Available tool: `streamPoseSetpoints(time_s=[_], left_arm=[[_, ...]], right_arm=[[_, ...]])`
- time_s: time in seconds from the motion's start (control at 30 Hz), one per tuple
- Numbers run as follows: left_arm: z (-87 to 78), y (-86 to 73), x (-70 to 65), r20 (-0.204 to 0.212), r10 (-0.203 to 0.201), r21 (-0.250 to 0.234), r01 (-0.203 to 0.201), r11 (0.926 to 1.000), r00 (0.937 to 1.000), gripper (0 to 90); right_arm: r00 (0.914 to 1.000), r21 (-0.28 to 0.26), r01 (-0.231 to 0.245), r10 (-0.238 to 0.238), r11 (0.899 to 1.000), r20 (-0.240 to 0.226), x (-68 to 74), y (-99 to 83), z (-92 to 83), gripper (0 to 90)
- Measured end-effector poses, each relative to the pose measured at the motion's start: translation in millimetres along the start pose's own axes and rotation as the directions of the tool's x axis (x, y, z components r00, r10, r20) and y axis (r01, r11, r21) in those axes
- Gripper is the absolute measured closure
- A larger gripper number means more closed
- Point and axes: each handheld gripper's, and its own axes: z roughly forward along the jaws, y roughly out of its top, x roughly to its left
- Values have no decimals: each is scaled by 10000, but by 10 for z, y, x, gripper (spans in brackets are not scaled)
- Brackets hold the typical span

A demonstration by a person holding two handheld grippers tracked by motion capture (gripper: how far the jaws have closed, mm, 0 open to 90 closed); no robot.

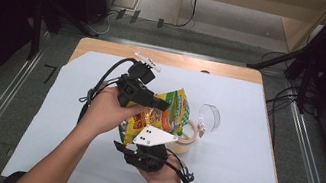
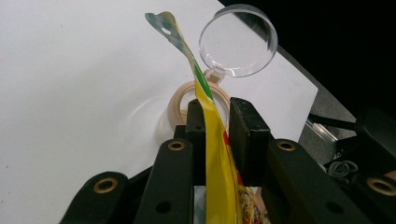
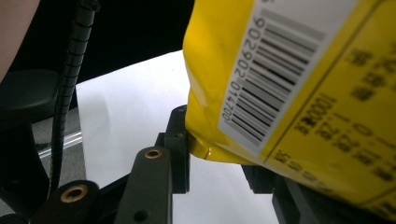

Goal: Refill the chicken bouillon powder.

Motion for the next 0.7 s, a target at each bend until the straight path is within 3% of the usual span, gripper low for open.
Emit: streamPoseSetpoints(time_s=[0.7], left_arm=[[0,7,12,10,-44,4,44,10000,10000,787]], right_arm=[[10000,52,33,-32,10000,-40,-15,3,0,685]])
